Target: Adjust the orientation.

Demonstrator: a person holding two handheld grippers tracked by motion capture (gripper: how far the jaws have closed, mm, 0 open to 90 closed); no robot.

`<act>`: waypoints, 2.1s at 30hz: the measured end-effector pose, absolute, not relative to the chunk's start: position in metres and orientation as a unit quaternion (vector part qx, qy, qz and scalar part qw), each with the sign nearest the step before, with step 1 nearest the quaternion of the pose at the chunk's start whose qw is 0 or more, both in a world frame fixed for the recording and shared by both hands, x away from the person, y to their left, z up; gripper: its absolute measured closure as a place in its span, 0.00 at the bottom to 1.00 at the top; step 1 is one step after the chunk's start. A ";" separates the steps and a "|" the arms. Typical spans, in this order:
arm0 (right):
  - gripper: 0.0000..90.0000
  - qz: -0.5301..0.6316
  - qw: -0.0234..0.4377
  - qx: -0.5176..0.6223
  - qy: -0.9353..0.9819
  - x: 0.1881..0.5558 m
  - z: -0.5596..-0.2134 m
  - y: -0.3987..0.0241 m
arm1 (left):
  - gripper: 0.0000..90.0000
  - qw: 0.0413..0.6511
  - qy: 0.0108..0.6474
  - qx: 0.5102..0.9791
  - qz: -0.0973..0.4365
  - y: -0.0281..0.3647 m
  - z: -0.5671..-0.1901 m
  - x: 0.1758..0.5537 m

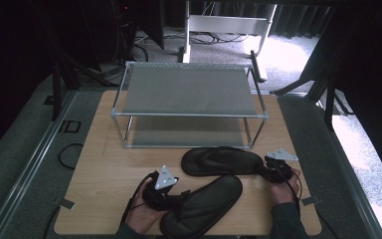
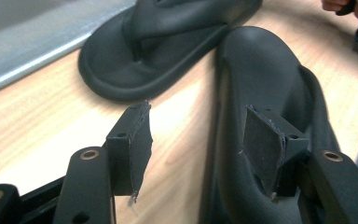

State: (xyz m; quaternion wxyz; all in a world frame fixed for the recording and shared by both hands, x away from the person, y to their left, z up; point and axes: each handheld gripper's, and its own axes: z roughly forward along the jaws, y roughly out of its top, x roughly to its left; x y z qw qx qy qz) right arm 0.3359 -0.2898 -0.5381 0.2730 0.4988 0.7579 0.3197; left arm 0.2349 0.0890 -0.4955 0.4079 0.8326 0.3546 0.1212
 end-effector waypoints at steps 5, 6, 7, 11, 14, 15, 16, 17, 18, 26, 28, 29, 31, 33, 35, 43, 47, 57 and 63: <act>0.63 0.321 0.274 0.499 0.757 0.335 -0.539 -0.290 | 0.48 0.410 0.344 0.838 0.107 0.085 -0.497 0.225; 0.63 0.321 0.275 0.499 0.757 0.335 -0.539 -0.290 | 0.48 0.408 0.341 0.840 0.107 0.084 -0.498 0.224; 0.63 0.321 0.275 0.499 0.756 0.335 -0.539 -0.290 | 0.48 0.403 0.339 0.843 0.111 0.083 -0.499 0.223; 0.63 0.321 0.275 0.498 0.757 0.335 -0.539 -0.290 | 0.52 0.367 0.339 0.857 0.126 0.079 -0.506 0.225; 0.63 0.323 0.274 0.497 0.757 0.335 -0.539 -0.290 | 0.53 0.365 0.340 0.857 0.126 0.081 -0.506 0.227; 0.63 0.323 0.274 0.497 0.757 0.335 -0.539 -0.290 | 0.53 0.360 0.338 0.859 0.135 0.080 -0.505 0.228; 0.63 0.323 0.275 0.497 0.757 0.335 -0.539 -0.290 | 0.54 0.355 0.338 0.860 0.142 0.080 -0.504 0.229; 0.63 0.323 0.275 0.497 0.757 0.335 -0.539 -0.290 | 0.55 0.352 0.338 0.860 0.147 0.081 -0.504 0.231; 0.63 0.323 0.275 0.497 0.757 0.335 -0.539 -0.290 | 0.55 0.351 0.340 0.860 0.150 0.081 -0.503 0.233; 0.62 0.322 0.278 0.495 0.758 0.334 -0.539 -0.290 | 0.57 0.333 0.349 0.859 0.174 0.089 -0.503 0.259; 0.62 0.322 0.278 0.495 0.758 0.334 -0.539 -0.290 | 0.57 0.331 0.355 0.855 0.182 0.090 -0.503 0.266; 0.62 0.323 0.278 0.495 0.758 0.334 -0.539 -0.290 | 0.57 0.329 0.358 0.853 0.186 0.091 -0.503 0.269; 0.62 0.324 0.277 0.495 0.757 0.334 -0.539 -0.290 | 0.57 0.327 0.360 0.853 0.189 0.092 -0.503 0.272; 0.62 0.325 0.276 0.495 0.757 0.335 -0.540 -0.291 | 0.57 0.322 0.365 0.851 0.197 0.095 -0.502 0.279; 0.62 0.325 0.275 0.496 0.757 0.335 -0.540 -0.291 | 0.57 0.320 0.369 0.849 0.202 0.097 -0.502 0.283; 0.63 0.328 0.270 0.495 0.758 0.334 -0.540 -0.292 | 0.55 0.317 0.399 0.834 0.211 0.108 -0.502 0.296; 0.64 0.329 0.268 0.496 0.757 0.335 -0.540 -0.292 | 0.51 0.325 0.410 0.826 0.209 0.109 -0.501 0.288; 0.64 0.330 0.267 0.496 0.758 0.335 -0.540 -0.292 | 0.37 0.359 0.442 0.799 0.195 0.115 -0.498 0.259; 0.64 0.330 0.268 0.496 0.757 0.334 -0.540 -0.292 | 0.25 0.349 0.441 0.801 0.204 0.099 -0.500 0.251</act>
